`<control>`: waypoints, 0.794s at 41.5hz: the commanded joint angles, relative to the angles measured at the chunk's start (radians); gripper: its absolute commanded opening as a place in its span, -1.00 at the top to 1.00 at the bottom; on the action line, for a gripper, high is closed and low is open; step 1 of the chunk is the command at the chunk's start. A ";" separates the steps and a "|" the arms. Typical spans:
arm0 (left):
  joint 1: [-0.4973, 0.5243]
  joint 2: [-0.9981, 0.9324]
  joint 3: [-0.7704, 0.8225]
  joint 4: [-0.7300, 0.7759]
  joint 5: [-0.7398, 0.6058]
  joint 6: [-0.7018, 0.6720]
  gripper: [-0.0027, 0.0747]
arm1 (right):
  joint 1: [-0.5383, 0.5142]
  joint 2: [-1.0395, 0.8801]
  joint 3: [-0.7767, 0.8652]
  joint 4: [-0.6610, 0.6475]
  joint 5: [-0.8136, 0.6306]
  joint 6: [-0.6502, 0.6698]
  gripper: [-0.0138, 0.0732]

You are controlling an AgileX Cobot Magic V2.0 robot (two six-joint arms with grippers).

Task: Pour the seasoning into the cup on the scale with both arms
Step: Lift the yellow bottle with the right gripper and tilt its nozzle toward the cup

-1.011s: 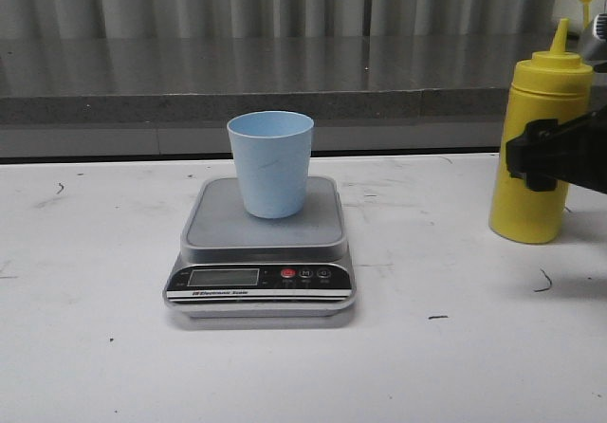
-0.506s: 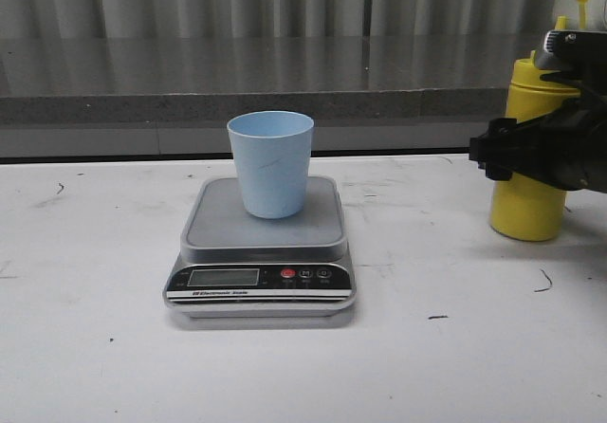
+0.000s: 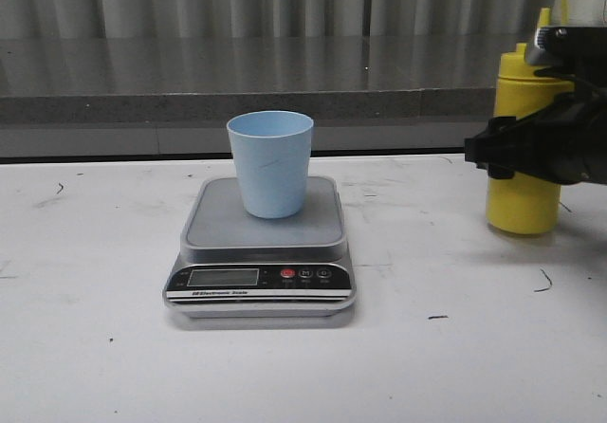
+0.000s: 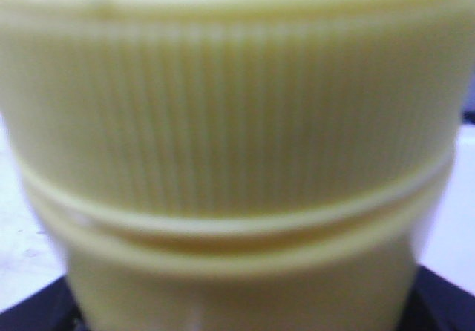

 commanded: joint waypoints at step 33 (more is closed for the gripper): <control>-0.004 -0.005 -0.024 0.003 -0.062 -0.004 -0.12 | 0.260 -0.259 -0.528 -0.183 0.930 -0.857 -0.08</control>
